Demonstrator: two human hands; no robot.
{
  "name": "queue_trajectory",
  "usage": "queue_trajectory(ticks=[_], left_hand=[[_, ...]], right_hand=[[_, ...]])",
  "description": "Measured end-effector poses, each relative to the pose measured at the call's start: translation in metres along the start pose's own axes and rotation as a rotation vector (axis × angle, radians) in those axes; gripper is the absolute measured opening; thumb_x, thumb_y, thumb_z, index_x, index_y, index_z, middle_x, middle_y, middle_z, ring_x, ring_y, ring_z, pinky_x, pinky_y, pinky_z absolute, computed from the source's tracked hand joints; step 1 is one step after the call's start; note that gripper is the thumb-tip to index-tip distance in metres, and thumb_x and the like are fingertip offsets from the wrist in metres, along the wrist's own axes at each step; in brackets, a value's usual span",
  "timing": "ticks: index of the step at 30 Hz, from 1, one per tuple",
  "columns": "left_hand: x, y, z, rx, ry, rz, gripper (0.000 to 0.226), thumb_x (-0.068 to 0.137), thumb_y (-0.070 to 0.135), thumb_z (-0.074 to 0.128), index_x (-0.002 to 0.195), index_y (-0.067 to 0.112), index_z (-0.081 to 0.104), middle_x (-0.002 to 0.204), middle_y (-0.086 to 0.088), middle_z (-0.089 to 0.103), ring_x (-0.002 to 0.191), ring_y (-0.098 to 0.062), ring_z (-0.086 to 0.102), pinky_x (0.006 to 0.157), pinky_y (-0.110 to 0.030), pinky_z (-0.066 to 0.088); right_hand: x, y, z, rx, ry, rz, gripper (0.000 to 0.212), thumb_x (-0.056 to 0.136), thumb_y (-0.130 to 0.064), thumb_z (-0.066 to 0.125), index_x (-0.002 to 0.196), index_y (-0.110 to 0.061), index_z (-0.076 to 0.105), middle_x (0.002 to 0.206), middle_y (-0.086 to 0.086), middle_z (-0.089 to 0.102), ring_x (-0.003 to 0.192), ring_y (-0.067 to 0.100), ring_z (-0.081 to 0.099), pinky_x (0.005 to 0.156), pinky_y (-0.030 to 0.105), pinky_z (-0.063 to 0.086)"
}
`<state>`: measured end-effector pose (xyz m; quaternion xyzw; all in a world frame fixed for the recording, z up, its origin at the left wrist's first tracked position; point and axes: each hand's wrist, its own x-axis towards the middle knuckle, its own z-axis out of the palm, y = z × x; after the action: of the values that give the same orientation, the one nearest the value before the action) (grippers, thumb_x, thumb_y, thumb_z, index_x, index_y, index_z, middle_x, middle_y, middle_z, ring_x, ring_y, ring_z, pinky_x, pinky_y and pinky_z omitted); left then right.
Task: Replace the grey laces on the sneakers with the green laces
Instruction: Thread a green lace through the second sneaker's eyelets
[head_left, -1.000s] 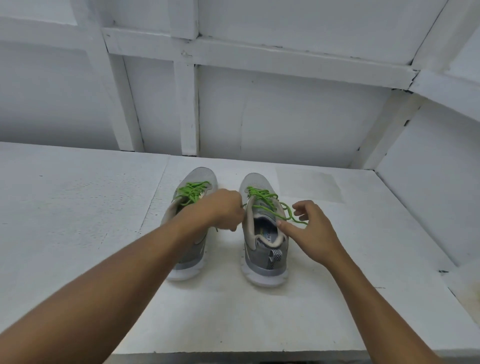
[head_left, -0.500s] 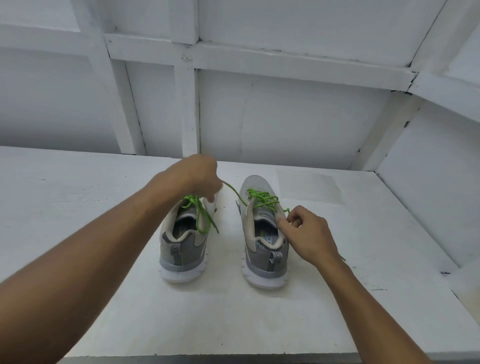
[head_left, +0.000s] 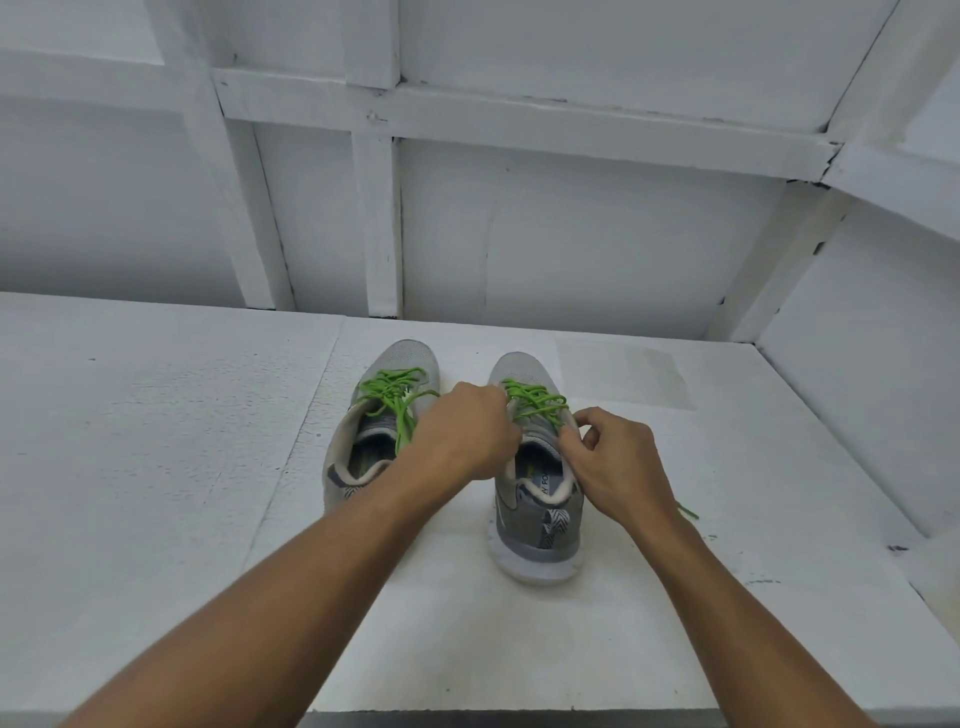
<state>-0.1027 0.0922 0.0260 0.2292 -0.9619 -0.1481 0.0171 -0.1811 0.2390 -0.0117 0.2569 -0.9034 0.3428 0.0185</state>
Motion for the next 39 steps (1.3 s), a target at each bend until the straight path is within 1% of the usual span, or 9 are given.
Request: queue_trajectory(ticks=[5,8,10,16,20,26,31,34,39], left_hand=[[-0.008,-0.008,0.007,-0.449,0.056,-0.141,0.048,0.093,0.050,0.051,0.122,0.012,0.057,0.109,-0.007,0.065,0.104,-0.026,0.059,0.077,-0.030,0.040],[-0.025,-0.004,0.023,-1.150,0.262,-0.336,0.012,0.094,0.029,0.055,0.094,0.018,0.061,0.082,0.001,0.062,0.080,-0.022,0.059,0.070,-0.031,0.042],[-0.038,0.002,0.041,-1.282,0.347,-0.390,0.013,0.093,0.014,0.052,0.087,0.022,0.060,0.079,0.002,0.062,0.078,-0.021,0.058,0.072,-0.034,0.044],[-0.050,-0.004,0.058,-0.881,0.113,-0.345,0.055,0.092,0.001,0.040,0.146,0.011,0.038,0.150,-0.006,0.041,0.137,-0.020,0.038,0.108,-0.026,0.030],[-0.055,-0.002,0.032,-0.619,0.025,-0.244,0.043,0.094,0.010,0.041,0.135,0.011,0.051,0.136,-0.013,0.055,0.121,-0.029,0.052,0.096,-0.033,0.045],[-0.040,-0.003,0.005,-0.286,0.460,0.161,0.043,0.086,0.017,0.035,0.108,0.003,0.068,0.096,-0.015,0.070,0.092,-0.035,0.062,0.077,-0.039,0.051],[-0.015,-0.013,0.028,-0.422,0.048,-0.078,0.038,0.089,-0.001,0.040,0.125,0.006,0.048,0.124,-0.019,0.058,0.115,-0.035,0.052,0.082,-0.037,0.042],[-0.008,-0.017,0.042,-0.527,0.032,-0.121,0.017,0.089,0.004,0.043,0.103,0.011,0.049,0.112,-0.024,0.061,0.108,-0.040,0.055,0.071,-0.035,0.040],[0.003,-0.012,0.030,-0.605,0.078,-0.112,0.054,0.092,0.000,0.040,0.145,0.007,0.037,0.145,-0.013,0.045,0.128,-0.030,0.046,0.103,-0.032,0.037]], right_hand=[[0.000,0.005,0.000,0.045,-0.023,0.065,0.031,0.092,-0.045,0.057,0.105,-0.019,0.066,0.063,-0.001,0.062,0.064,0.013,0.060,0.063,0.033,0.048],[0.000,0.010,-0.002,0.107,-0.033,0.138,0.048,0.089,-0.059,0.054,0.119,-0.021,0.056,0.073,-0.002,0.063,0.075,0.010,0.060,0.067,0.032,0.046],[0.001,0.012,-0.004,0.121,-0.028,0.155,0.050,0.089,-0.060,0.053,0.122,-0.021,0.053,0.075,0.000,0.063,0.077,0.009,0.059,0.068,0.032,0.044],[0.004,0.009,-0.010,0.168,-0.013,0.145,0.034,0.099,-0.047,0.039,0.102,-0.018,0.057,0.074,0.001,0.061,0.073,0.018,0.056,0.065,0.036,0.040],[0.012,0.012,-0.014,0.200,0.003,0.096,0.019,0.100,-0.028,0.044,0.098,-0.017,0.060,0.085,0.002,0.064,0.077,0.019,0.058,0.067,0.027,0.045],[0.031,0.019,-0.016,0.173,-0.103,-0.002,0.025,0.097,-0.012,0.050,0.112,-0.023,0.067,0.102,-0.009,0.067,0.093,0.006,0.060,0.070,0.004,0.039],[0.028,0.028,-0.009,0.135,-0.170,0.005,0.032,0.093,-0.001,0.048,0.098,-0.025,0.070,0.099,-0.010,0.070,0.092,0.001,0.060,0.073,0.001,0.037],[0.023,0.034,-0.006,0.109,-0.205,0.020,0.029,0.090,-0.004,0.053,0.090,-0.027,0.070,0.091,-0.012,0.070,0.088,0.000,0.062,0.069,0.000,0.037],[0.023,0.033,-0.011,0.153,-0.112,0.040,0.012,0.092,-0.018,0.059,0.091,-0.027,0.068,0.092,-0.010,0.070,0.090,0.008,0.063,0.070,0.008,0.040]])
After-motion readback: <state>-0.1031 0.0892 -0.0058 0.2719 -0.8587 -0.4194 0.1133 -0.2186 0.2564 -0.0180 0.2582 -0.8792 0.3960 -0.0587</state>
